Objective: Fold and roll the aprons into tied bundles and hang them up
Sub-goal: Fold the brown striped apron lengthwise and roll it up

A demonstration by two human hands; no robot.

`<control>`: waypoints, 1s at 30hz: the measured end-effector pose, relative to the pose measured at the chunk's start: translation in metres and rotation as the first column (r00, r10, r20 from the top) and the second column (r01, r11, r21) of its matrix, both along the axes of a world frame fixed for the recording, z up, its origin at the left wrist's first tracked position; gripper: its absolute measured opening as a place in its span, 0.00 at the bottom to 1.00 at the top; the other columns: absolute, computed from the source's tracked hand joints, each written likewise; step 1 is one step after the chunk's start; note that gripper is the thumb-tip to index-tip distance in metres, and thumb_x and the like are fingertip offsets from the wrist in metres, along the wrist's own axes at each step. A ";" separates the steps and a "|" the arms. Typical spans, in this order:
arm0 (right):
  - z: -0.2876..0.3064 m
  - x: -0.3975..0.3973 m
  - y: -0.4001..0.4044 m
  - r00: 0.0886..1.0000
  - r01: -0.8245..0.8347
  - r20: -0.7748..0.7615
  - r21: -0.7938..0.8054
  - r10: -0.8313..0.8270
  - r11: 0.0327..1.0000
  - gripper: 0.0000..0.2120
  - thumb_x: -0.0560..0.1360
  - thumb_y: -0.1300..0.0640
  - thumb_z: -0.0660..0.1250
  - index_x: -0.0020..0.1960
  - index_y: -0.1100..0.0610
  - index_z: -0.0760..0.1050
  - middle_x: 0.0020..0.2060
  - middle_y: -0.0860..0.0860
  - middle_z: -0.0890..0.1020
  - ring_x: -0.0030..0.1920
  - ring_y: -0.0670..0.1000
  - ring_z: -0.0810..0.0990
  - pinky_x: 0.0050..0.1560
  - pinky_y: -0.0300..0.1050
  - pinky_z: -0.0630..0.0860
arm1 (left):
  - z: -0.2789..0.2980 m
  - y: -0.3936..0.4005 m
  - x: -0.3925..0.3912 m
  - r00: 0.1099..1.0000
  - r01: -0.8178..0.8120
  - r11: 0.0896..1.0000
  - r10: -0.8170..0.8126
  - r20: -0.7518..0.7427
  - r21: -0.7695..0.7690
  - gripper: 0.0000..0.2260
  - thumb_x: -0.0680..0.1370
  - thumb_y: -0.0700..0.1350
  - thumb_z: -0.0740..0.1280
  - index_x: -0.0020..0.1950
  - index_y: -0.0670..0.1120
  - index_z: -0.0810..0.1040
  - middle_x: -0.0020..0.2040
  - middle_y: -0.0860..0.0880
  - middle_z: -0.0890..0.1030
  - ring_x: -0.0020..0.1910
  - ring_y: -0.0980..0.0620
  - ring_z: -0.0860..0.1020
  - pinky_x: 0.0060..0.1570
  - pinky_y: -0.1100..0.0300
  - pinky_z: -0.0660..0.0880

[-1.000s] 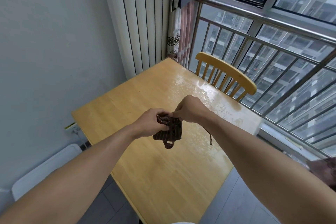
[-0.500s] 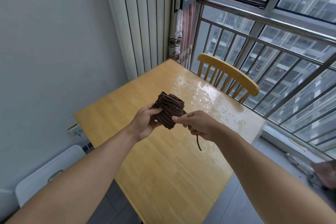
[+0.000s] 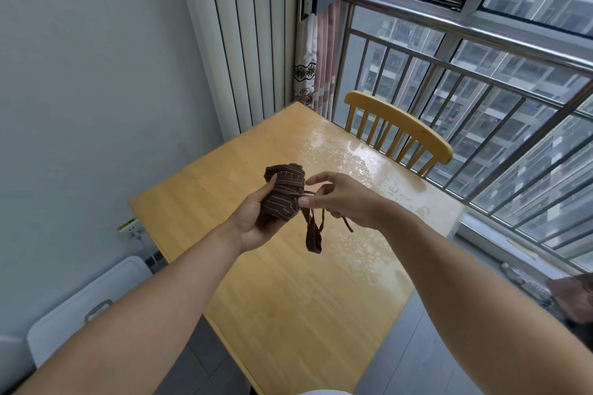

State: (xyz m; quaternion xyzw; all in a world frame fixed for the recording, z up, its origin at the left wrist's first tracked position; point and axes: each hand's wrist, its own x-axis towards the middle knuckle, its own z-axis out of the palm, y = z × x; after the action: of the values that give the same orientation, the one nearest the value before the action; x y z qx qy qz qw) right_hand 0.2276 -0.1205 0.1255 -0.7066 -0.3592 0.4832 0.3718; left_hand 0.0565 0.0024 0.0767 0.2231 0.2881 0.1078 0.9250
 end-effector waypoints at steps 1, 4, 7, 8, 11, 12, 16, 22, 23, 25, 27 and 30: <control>0.002 0.003 0.000 0.996 -0.080 0.033 -0.029 0.081 0.996 0.31 0.70 0.52 0.79 0.69 0.52 0.73 0.42 0.49 0.78 0.37 0.45 0.74 0.36 0.40 0.67 | 0.000 0.001 0.000 1.000 0.000 1.000 0.000 0.009 -0.009 0.21 0.78 0.53 0.70 0.62 0.39 0.82 0.56 0.38 0.83 0.48 0.45 0.84 0.47 0.57 0.84; 0.005 0.004 0.003 0.937 -0.167 0.291 -0.111 0.193 0.980 0.30 0.73 0.56 0.78 0.72 0.50 0.73 0.42 0.47 0.79 0.43 0.47 0.77 0.40 0.41 0.71 | 0.002 0.005 -0.003 0.998 0.015 0.999 -0.012 0.055 -0.043 0.18 0.77 0.53 0.69 0.56 0.39 0.86 0.55 0.39 0.84 0.47 0.46 0.84 0.51 0.57 0.82; 0.004 -0.002 0.010 0.846 -0.198 0.483 -0.107 0.225 0.974 0.16 0.79 0.50 0.71 0.65 0.52 0.80 0.41 0.44 0.79 0.43 0.45 0.77 0.38 0.40 0.69 | 0.005 0.006 -0.007 0.992 0.041 0.998 -0.034 0.118 -0.056 0.18 0.78 0.53 0.67 0.56 0.40 0.87 0.54 0.40 0.84 0.47 0.47 0.84 0.50 0.57 0.82; 0.002 -0.004 0.010 0.840 -0.187 0.504 -0.079 0.201 0.979 0.13 0.80 0.50 0.70 0.62 0.53 0.82 0.41 0.44 0.80 0.42 0.46 0.77 0.37 0.40 0.69 | 0.004 0.006 -0.008 0.991 0.049 0.997 -0.041 0.131 -0.060 0.19 0.79 0.53 0.66 0.56 0.40 0.87 0.54 0.40 0.84 0.47 0.47 0.84 0.48 0.57 0.84; -0.001 -0.006 0.010 0.860 -0.121 0.504 0.051 0.079 0.991 0.11 0.77 0.48 0.73 0.54 0.54 0.86 0.43 0.47 0.83 0.44 0.48 0.79 0.37 0.41 0.73 | 0.003 0.009 -0.011 0.985 0.063 0.995 -0.050 0.164 -0.073 0.18 0.77 0.51 0.71 0.58 0.39 0.85 0.55 0.39 0.83 0.47 0.46 0.84 0.45 0.55 0.85; -0.002 -0.007 0.009 0.876 -0.103 0.479 0.080 0.053 0.992 0.11 0.75 0.47 0.75 0.52 0.53 0.87 0.44 0.47 0.84 0.45 0.48 0.80 0.39 0.42 0.74 | 0.002 0.010 -0.012 0.981 0.070 0.994 -0.053 0.184 -0.084 0.19 0.75 0.50 0.76 0.59 0.39 0.85 0.55 0.39 0.83 0.48 0.45 0.84 0.45 0.54 0.85; -0.005 -0.010 0.008 0.972 0.058 0.220 0.111 -0.082 0.992 0.06 0.76 0.51 0.74 0.43 0.53 0.85 0.38 0.49 0.85 0.39 0.52 0.78 0.38 0.46 0.73 | -0.001 0.013 -0.014 0.973 0.084 0.989 -0.054 0.224 -0.125 0.30 0.65 0.46 0.85 0.64 0.40 0.81 0.55 0.40 0.82 0.49 0.45 0.83 0.42 0.53 0.85; -0.007 -0.024 0.007 0.878 0.025 0.461 0.228 -0.131 0.973 0.06 0.76 0.53 0.75 0.46 0.55 0.82 0.37 0.45 0.84 0.38 0.44 0.82 0.36 0.42 0.76 | -0.002 0.010 -0.009 0.987 0.022 0.964 0.021 0.160 -0.265 0.38 0.58 0.42 0.87 0.65 0.38 0.77 0.53 0.40 0.80 0.43 0.45 0.82 0.39 0.55 0.85; -0.008 -0.028 0.006 0.841 -0.002 0.525 0.245 -0.131 0.970 0.06 0.76 0.52 0.75 0.45 0.54 0.82 0.35 0.44 0.83 0.35 0.42 0.80 0.34 0.38 0.74 | -0.003 0.009 -0.008 0.990 0.008 0.963 0.030 0.139 -0.269 0.39 0.58 0.42 0.87 0.65 0.38 0.77 0.53 0.40 0.80 0.43 0.45 0.82 0.39 0.56 0.85; -0.009 -0.033 0.007 0.792 -0.047 0.595 0.287 -0.140 0.957 0.07 0.76 0.53 0.76 0.43 0.54 0.80 0.33 0.43 0.81 0.32 0.42 0.79 0.32 0.37 0.73 | -0.005 0.006 -0.005 0.996 -0.028 0.967 0.048 0.076 -0.252 0.34 0.64 0.46 0.84 0.66 0.39 0.76 0.51 0.39 0.81 0.42 0.45 0.82 0.38 0.57 0.85; -0.005 -0.033 0.008 0.792 -0.077 0.601 0.276 -0.109 0.958 0.07 0.76 0.53 0.76 0.44 0.55 0.81 0.33 0.45 0.82 0.33 0.44 0.80 0.34 0.43 0.77 | -0.006 0.002 -0.002 0.996 -0.092 0.968 0.094 -0.004 -0.234 0.25 0.74 0.52 0.75 0.65 0.38 0.77 0.49 0.39 0.82 0.40 0.46 0.82 0.36 0.58 0.84; -0.001 -0.030 0.010 0.816 -0.135 0.578 0.163 0.016 0.977 0.06 0.77 0.52 0.74 0.49 0.55 0.82 0.36 0.46 0.84 0.33 0.43 0.81 0.34 0.40 0.77 | -0.006 -0.001 0.000 0.990 -0.142 0.964 0.133 -0.056 -0.225 0.24 0.80 0.55 0.70 0.65 0.37 0.76 0.52 0.37 0.82 0.42 0.44 0.83 0.36 0.58 0.85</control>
State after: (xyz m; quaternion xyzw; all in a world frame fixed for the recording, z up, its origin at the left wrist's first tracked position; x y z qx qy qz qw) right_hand 0.1979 -0.1105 0.1250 -0.7640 -0.5283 0.2247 0.2946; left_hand 0.0561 0.0016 0.0705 0.0969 0.3321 0.1332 0.9288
